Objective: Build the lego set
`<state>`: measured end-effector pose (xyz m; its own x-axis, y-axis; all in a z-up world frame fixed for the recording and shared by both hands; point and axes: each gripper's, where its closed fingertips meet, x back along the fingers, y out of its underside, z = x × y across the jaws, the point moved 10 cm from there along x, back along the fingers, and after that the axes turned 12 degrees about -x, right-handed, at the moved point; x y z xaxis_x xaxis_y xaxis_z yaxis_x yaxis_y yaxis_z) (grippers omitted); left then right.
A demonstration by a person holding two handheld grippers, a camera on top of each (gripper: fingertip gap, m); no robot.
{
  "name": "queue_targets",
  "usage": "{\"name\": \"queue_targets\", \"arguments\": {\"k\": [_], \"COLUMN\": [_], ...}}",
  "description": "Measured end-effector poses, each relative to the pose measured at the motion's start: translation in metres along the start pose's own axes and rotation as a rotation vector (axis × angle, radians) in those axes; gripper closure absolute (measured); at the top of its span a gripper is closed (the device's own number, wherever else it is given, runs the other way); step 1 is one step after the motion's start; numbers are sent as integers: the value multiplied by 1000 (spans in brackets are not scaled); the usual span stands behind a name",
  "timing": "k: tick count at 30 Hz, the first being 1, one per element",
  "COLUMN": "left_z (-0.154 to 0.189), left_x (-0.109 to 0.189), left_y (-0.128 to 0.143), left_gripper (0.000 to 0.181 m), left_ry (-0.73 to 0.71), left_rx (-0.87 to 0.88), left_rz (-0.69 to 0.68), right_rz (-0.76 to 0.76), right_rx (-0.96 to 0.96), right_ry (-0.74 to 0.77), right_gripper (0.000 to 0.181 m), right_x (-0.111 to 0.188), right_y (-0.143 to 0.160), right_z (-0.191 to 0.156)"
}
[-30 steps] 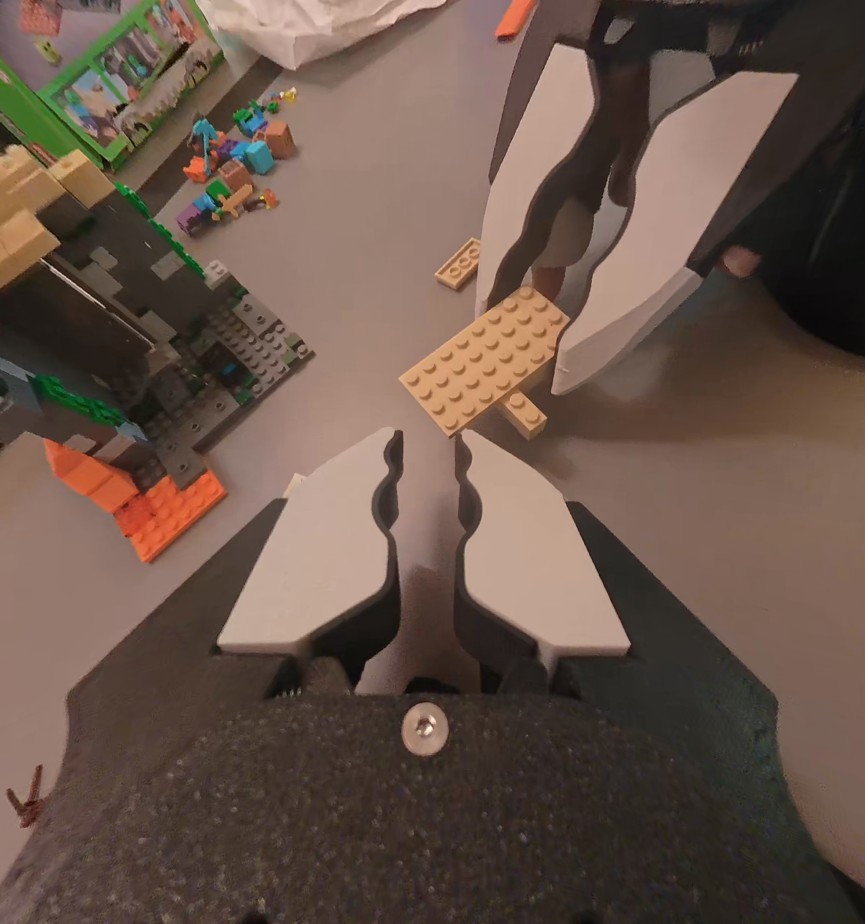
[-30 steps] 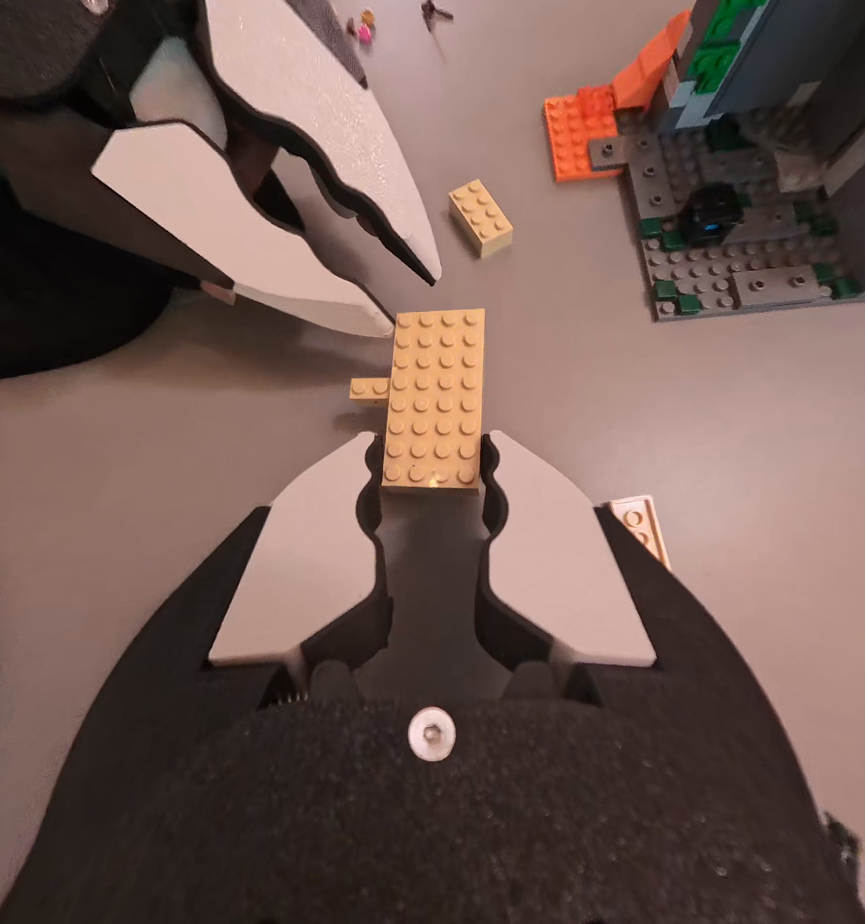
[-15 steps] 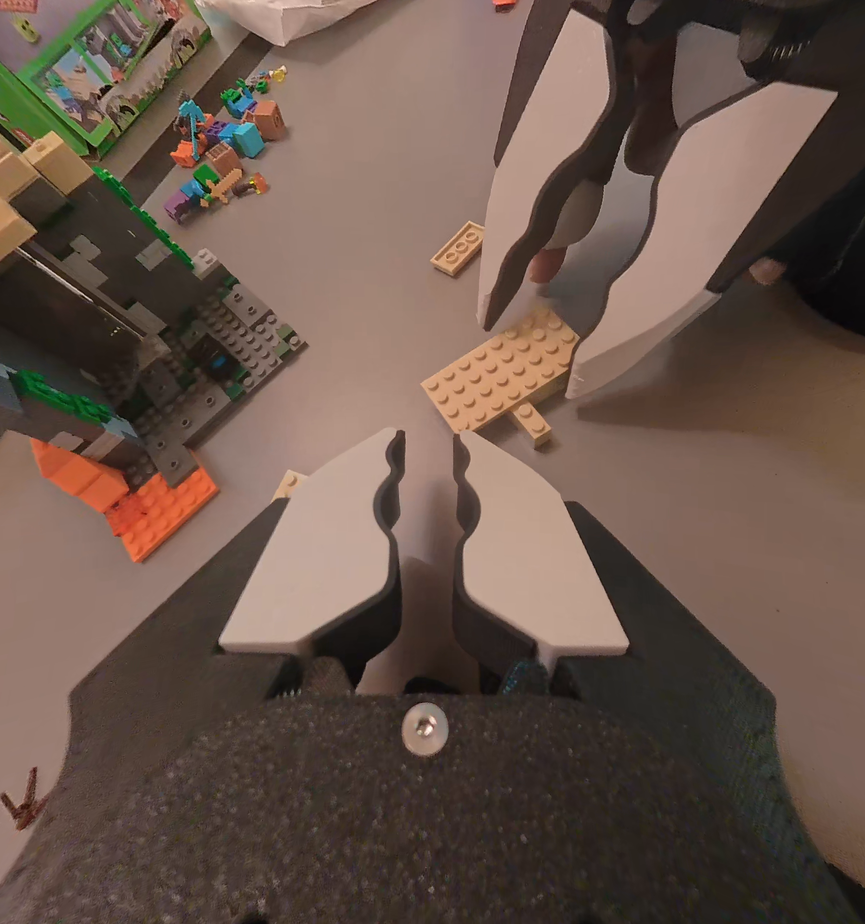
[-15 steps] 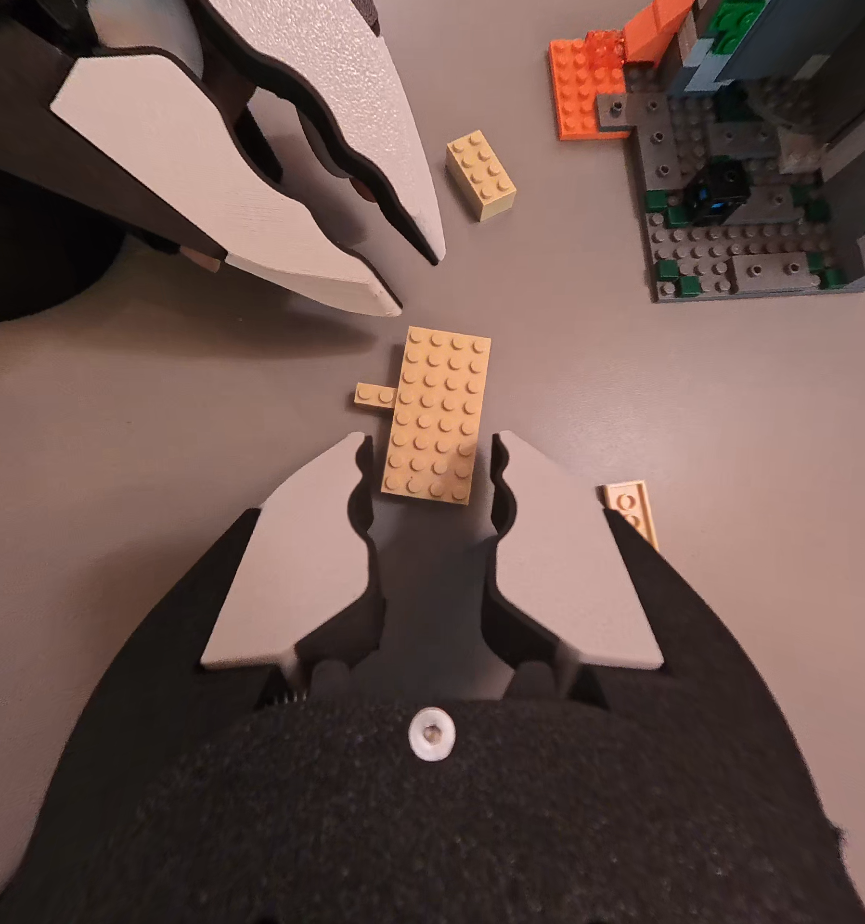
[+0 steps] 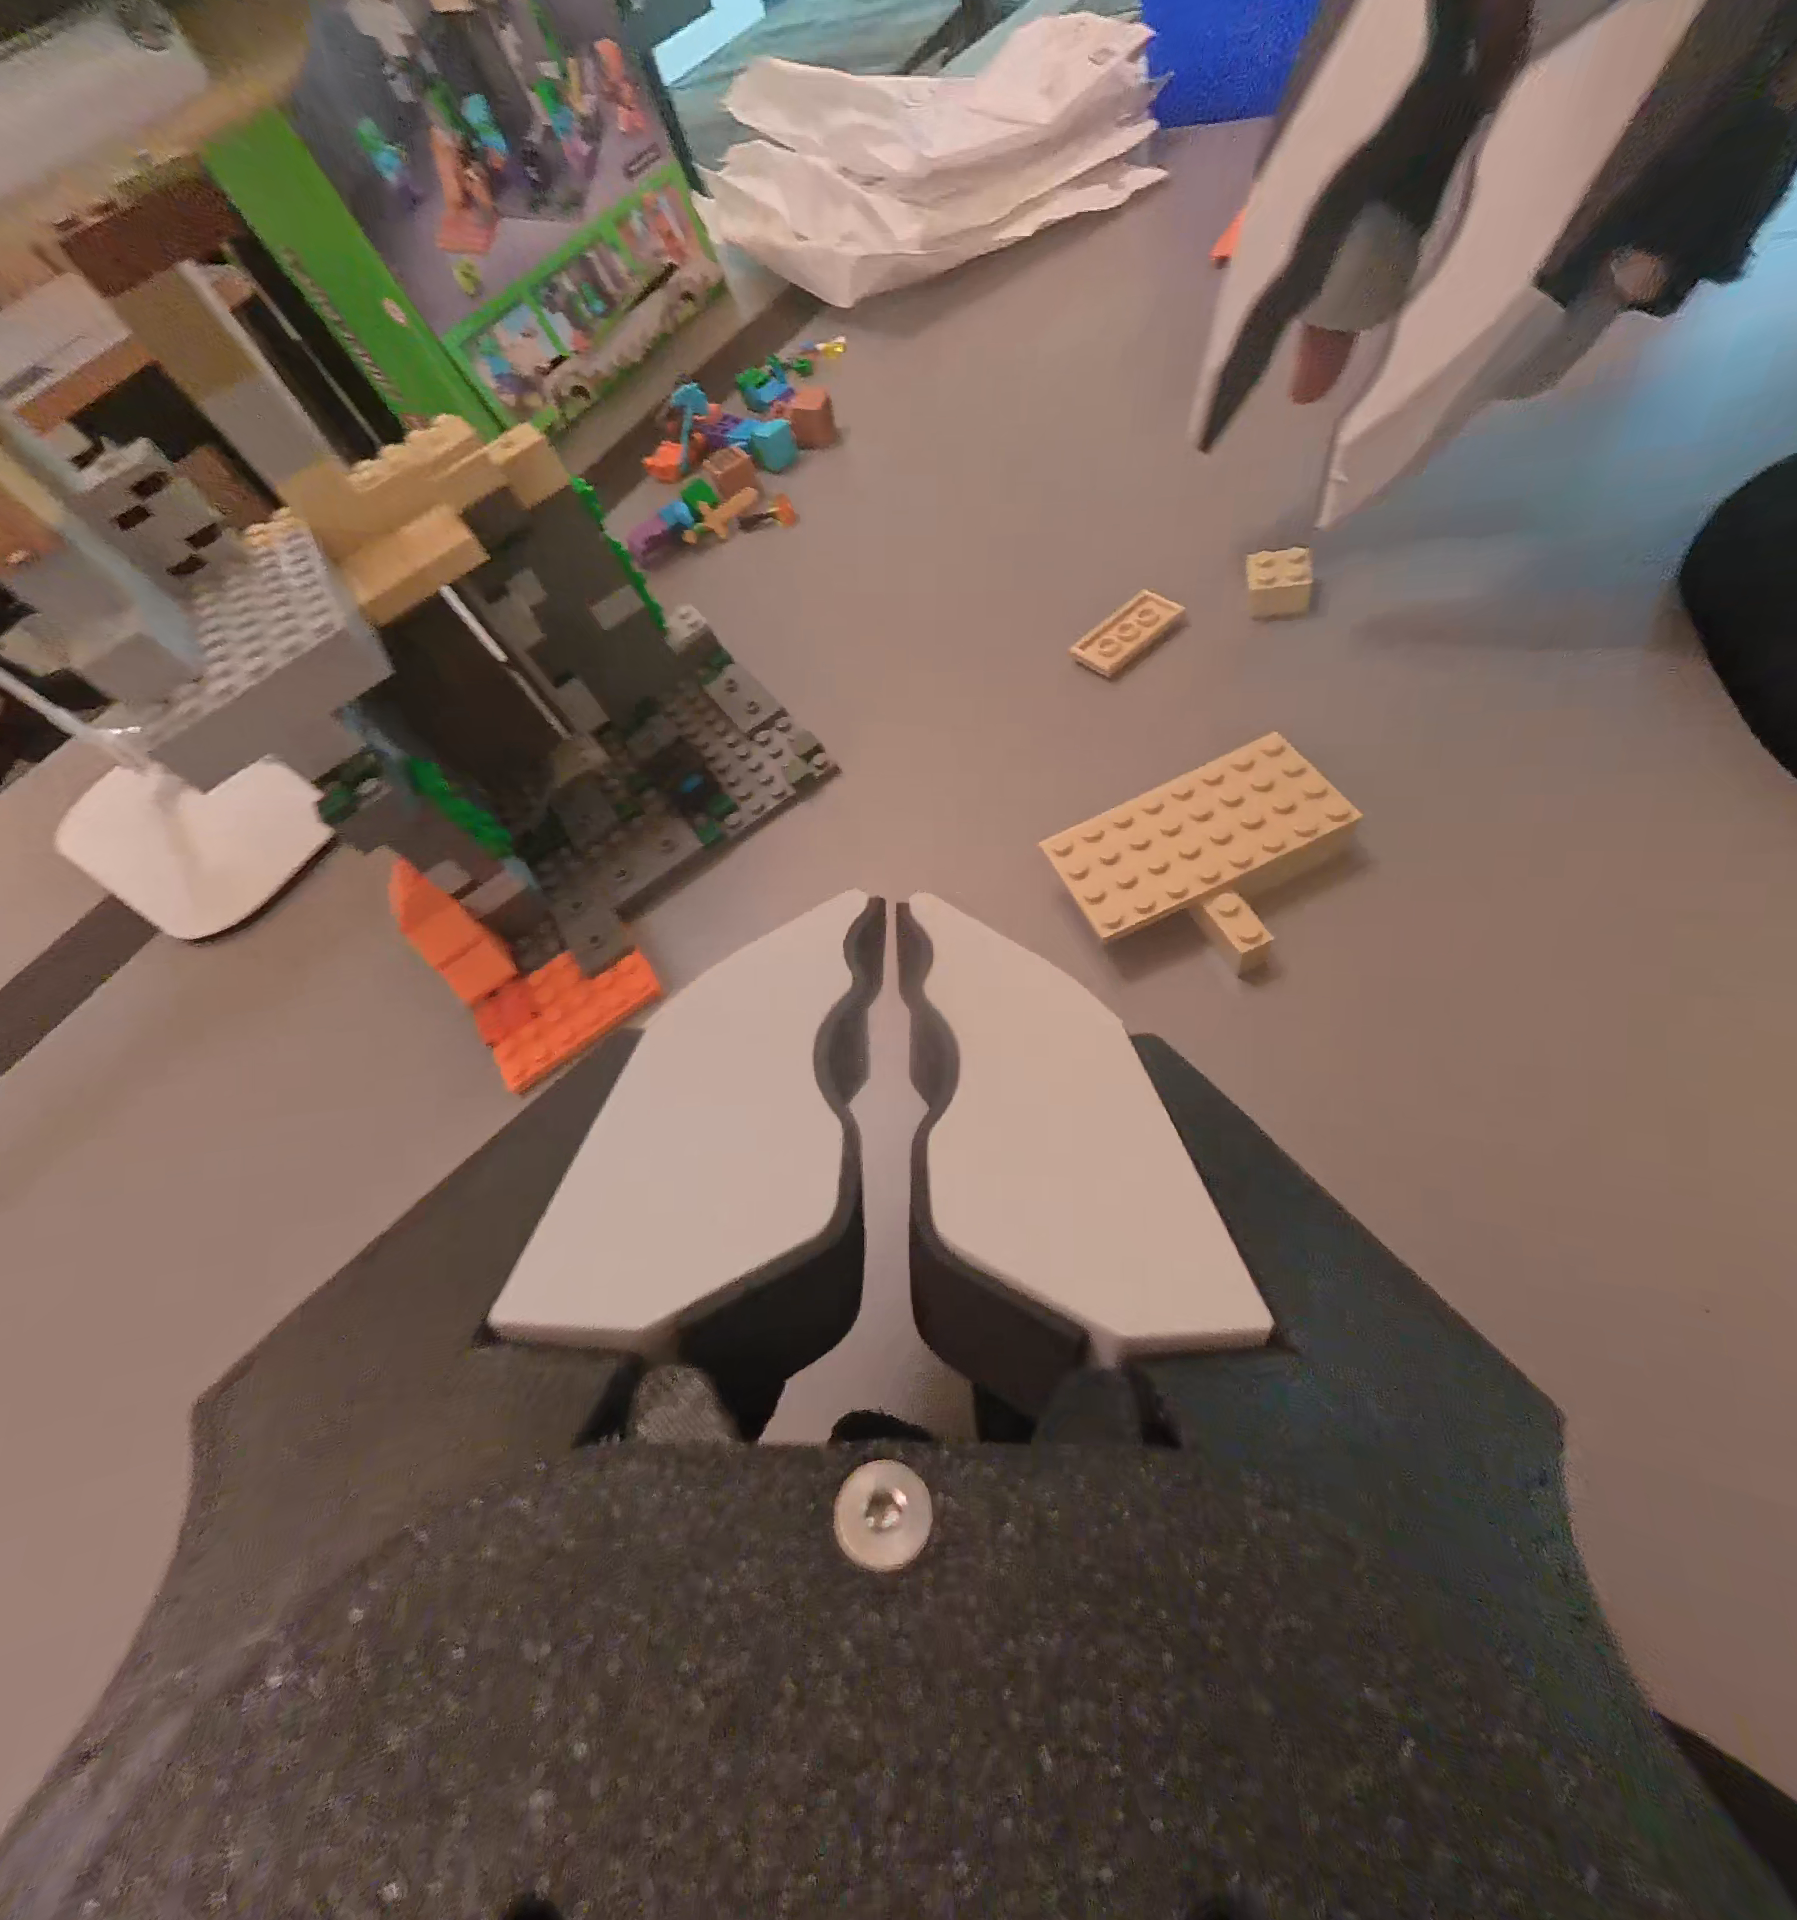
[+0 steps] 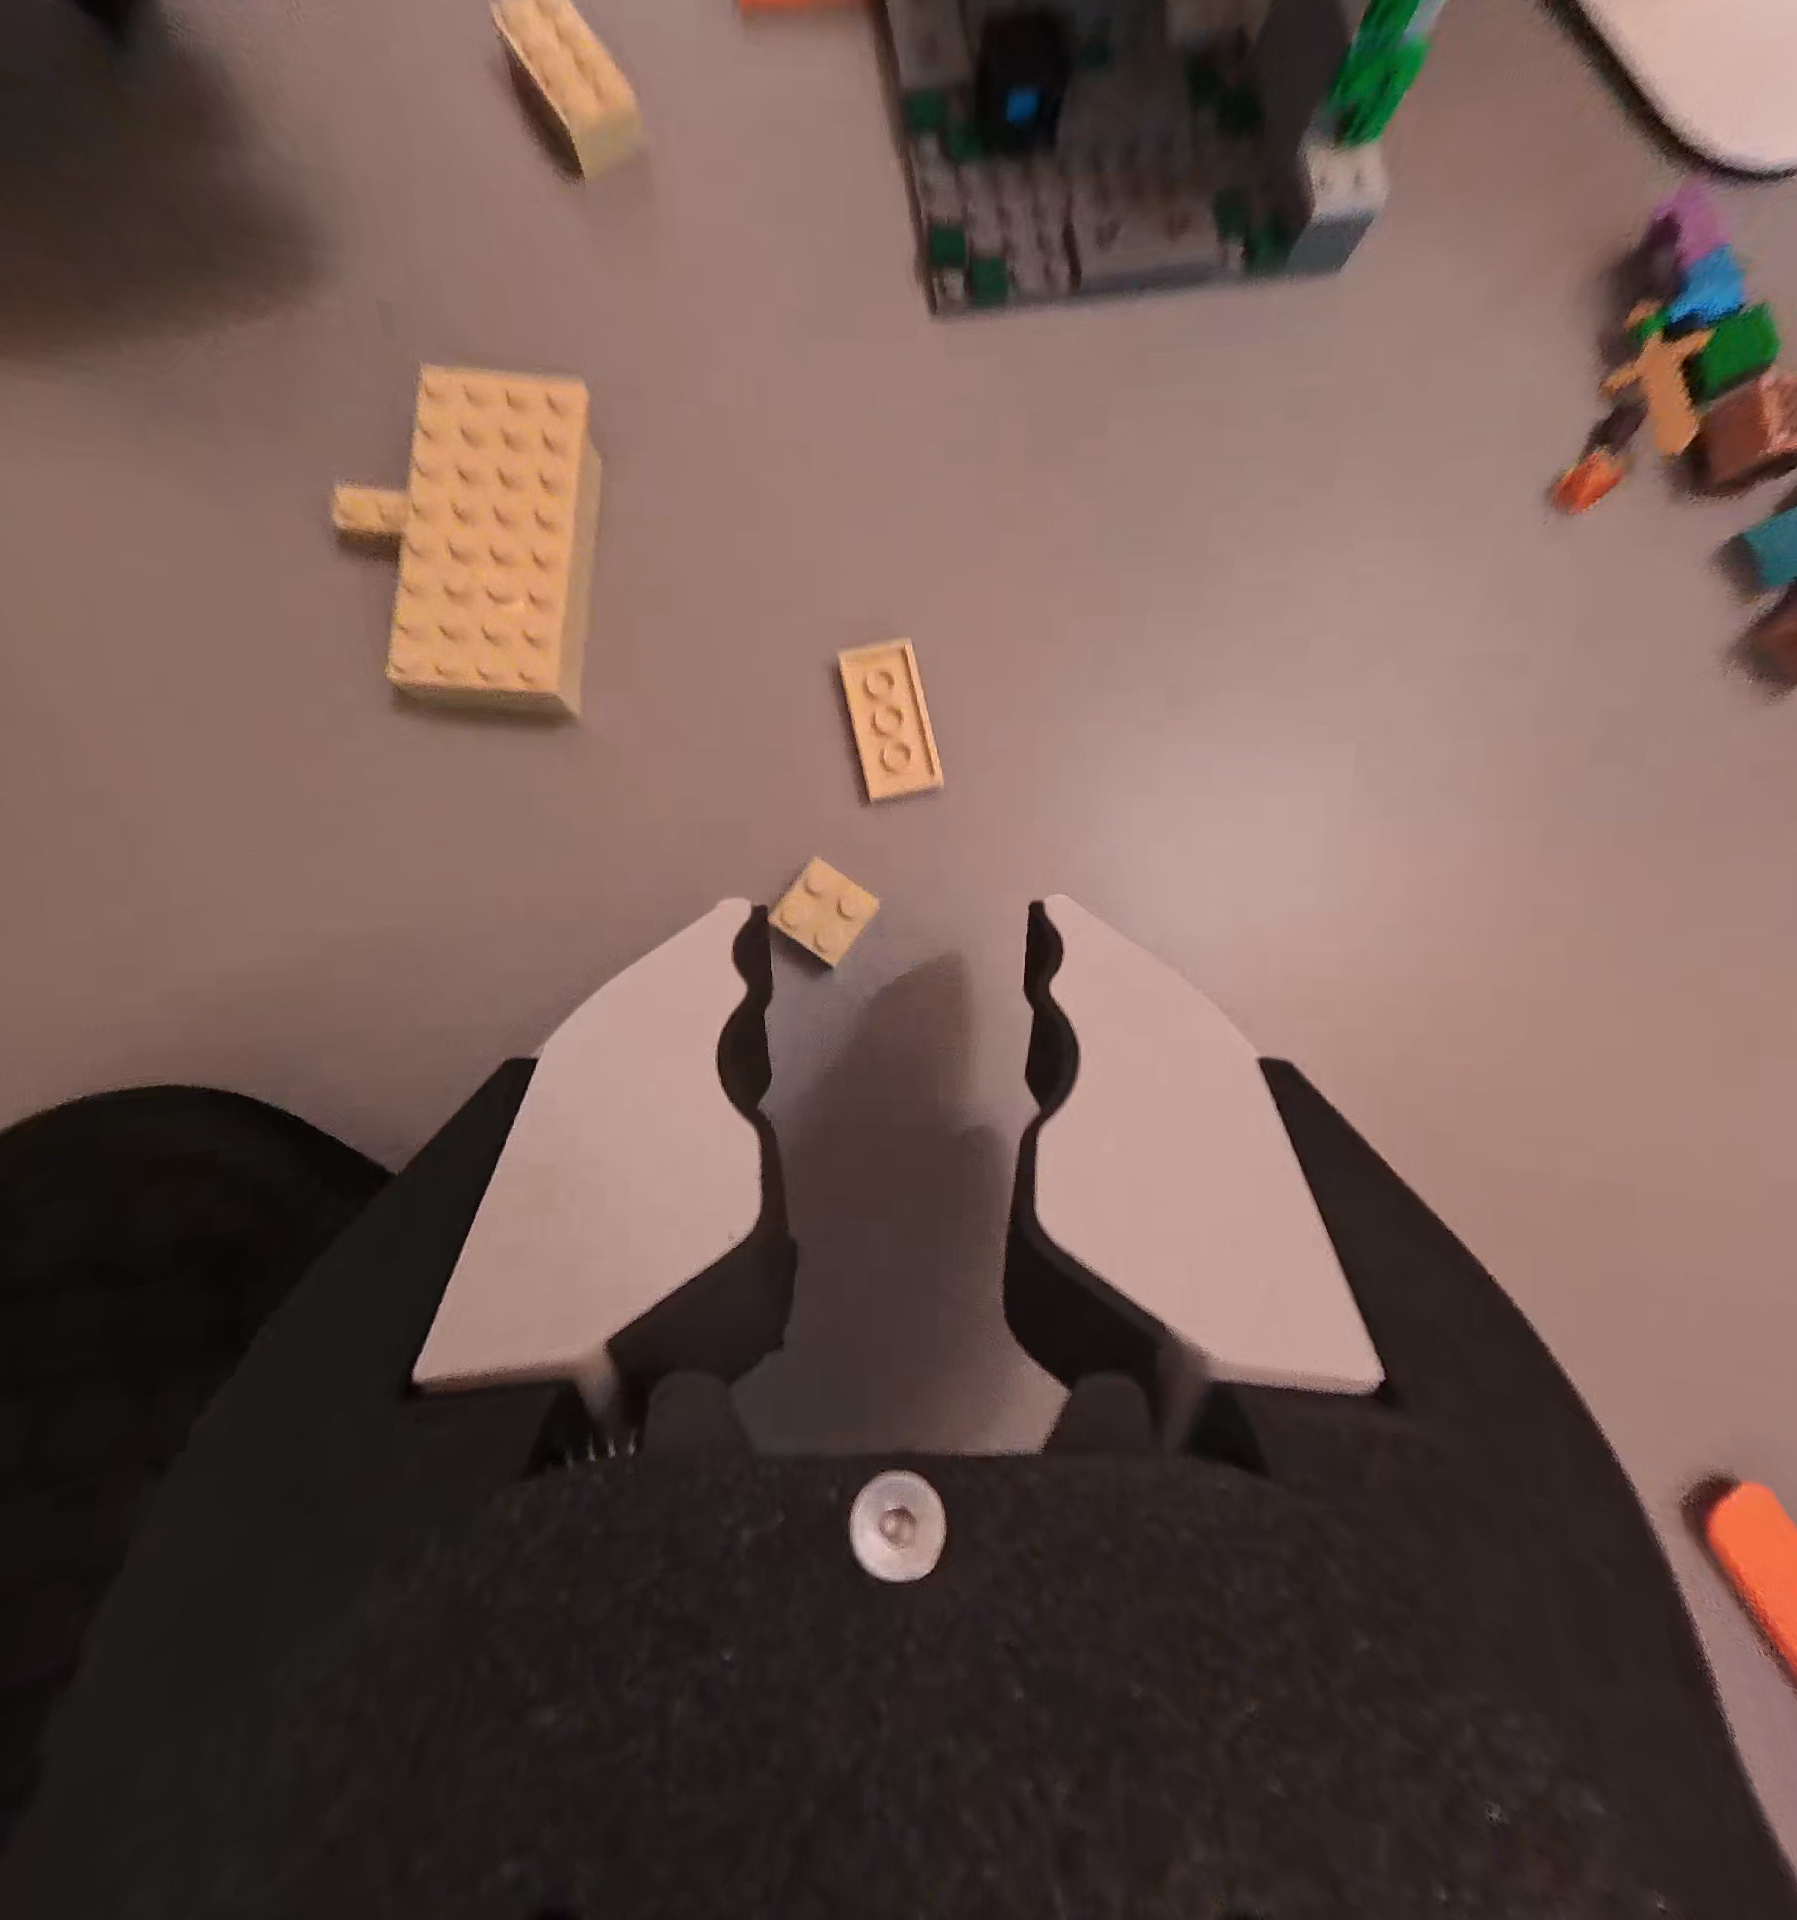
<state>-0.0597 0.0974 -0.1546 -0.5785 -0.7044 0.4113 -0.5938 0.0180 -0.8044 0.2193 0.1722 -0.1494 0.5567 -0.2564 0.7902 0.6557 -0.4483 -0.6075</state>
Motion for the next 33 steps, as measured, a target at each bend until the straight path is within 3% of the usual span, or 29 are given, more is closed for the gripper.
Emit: {"name": "queue_targets", "arguments": {"k": [6, 9, 19, 25, 33], "left_z": [-12, -16, -18, -18, -20], "left_x": [4, 4, 3, 1, 2], "left_y": [12, 17, 21, 21, 26], "left_gripper": [178, 176, 175, 175, 172], "left_ry": [-79, -80, -80, -72, -69], "left_rx": [-16, 1, 6, 10, 22], "left_rz": [-69, -88, -112, -113, -130], "right_rz": [-61, -72, -211, -65, -132], "right_rx": [27, 50, 297, 246, 195], "right_ry": [-29, -21, -40, -92, -144], "right_gripper": [138, 159, 155, 148, 154], "right_x": [-14, -21, 3, -5, -46], "right_y": [3, 4, 21, -12, -33], "right_z": [-9, -15, -8, -10, 0]}}
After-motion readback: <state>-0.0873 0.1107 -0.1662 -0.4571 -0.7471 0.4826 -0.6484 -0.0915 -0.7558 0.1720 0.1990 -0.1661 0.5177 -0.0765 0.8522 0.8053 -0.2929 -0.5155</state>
